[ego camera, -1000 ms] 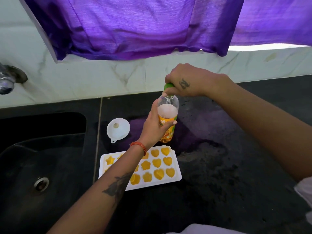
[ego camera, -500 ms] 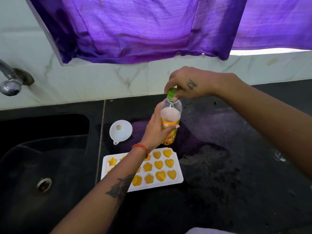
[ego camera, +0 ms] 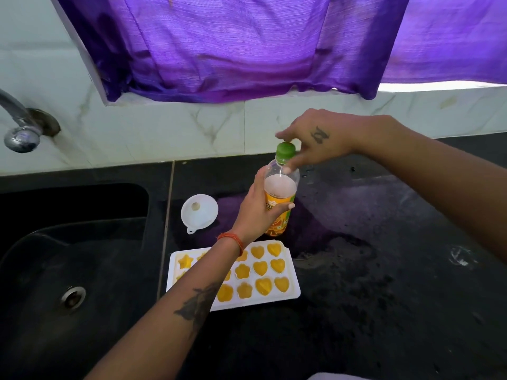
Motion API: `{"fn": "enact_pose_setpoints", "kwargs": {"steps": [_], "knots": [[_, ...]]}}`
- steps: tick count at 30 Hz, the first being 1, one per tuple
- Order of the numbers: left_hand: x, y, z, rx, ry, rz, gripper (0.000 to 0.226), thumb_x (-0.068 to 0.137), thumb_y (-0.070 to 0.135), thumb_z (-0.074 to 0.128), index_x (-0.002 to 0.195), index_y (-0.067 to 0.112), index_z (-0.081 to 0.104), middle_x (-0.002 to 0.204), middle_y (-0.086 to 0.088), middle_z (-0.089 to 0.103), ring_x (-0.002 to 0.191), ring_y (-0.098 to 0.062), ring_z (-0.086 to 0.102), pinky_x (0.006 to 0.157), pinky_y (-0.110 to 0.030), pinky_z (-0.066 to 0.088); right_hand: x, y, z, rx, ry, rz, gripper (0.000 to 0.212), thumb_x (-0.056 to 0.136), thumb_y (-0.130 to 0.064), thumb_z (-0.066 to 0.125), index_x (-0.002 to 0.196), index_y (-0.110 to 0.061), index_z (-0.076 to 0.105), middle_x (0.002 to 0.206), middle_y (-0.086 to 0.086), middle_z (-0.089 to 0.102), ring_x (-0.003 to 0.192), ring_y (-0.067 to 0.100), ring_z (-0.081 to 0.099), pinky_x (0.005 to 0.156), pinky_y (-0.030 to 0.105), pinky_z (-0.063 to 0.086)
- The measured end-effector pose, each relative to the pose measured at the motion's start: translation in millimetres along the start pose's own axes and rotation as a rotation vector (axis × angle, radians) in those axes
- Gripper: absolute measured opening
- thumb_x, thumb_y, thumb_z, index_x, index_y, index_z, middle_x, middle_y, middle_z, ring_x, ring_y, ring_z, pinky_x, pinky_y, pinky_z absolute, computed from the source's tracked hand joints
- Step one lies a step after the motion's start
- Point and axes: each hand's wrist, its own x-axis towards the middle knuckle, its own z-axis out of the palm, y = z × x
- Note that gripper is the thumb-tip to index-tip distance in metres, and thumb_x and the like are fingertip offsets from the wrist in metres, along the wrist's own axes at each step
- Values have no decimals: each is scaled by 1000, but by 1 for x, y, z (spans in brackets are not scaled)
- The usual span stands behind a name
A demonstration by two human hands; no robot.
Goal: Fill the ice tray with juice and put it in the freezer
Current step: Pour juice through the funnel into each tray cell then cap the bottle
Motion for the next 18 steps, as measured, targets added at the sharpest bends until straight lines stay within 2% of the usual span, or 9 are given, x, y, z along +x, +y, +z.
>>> {"fn": "enact_pose_setpoints", "kwargs": {"steps": [1, 2, 4, 6, 9, 14, 18], "knots": [[0, 0, 0, -5, -3, 3, 84, 79, 31, 72, 144, 29, 18, 141, -4, 41, 123, -22, 47, 96, -42, 48, -2, 0, -2, 25, 13, -41, 61, 84, -40, 63, 137, -17, 44, 125, 11, 61, 102, 25, 63, 91, 32, 45], [1, 0, 0, -6, -7, 6, 84, 79, 31, 72, 144, 29, 18, 141, -4, 40, 124, -22, 47, 97, -42, 48, -4, -1, -3, 41, 29, -88, 57, 84, -28, 66, 137, -22, 45, 124, 8, 62, 100, 23, 63, 88, 30, 44], [1, 0, 0, -2, -14, -1, 84, 79, 30, 73, 143, 29, 19, 140, -3, 40, 123, -21, 47, 96, -42, 49, -4, -3, -3, 6, 49, -135, 41, 86, -17, 64, 126, -21, 57, 115, 8, 66, 95, 22, 62, 84, 27, 44], [2, 0, 1, 0, -11, -7, 84, 79, 31, 73, 143, 30, 18, 140, -3, 40, 122, -21, 47, 96, -41, 49, -1, -6, -2, -40, 50, -126, 32, 88, -18, 61, 120, -17, 61, 108, 9, 66, 93, 24, 59, 79, 27, 43], [2, 0, 0, -5, -10, -9, 84, 80, 30, 72, 143, 30, 18, 141, -4, 39, 122, -21, 47, 96, -41, 49, 2, -11, -3, -81, 27, -96, 33, 89, -22, 59, 121, -12, 58, 107, 12, 64, 94, 26, 58, 76, 27, 41], [1, 0, -1, -9, -24, -13, 85, 79, 30, 73, 144, 30, 18, 141, -3, 40, 123, -21, 47, 97, -45, 49, -1, -9, -7, -85, 9, -131, 33, 91, -24, 57, 123, -14, 58, 109, 10, 65, 94, 24, 59, 83, 32, 46], [3, -1, -3, -15, -26, -11, 85, 79, 29, 73, 144, 29, 18, 141, -2, 41, 124, -21, 47, 98, -46, 47, -3, 4, -31, 56, 222, -135, 36, 84, -24, 66, 120, -19, 60, 102, 8, 69, 78, 14, 56, 74, 24, 41]]}}
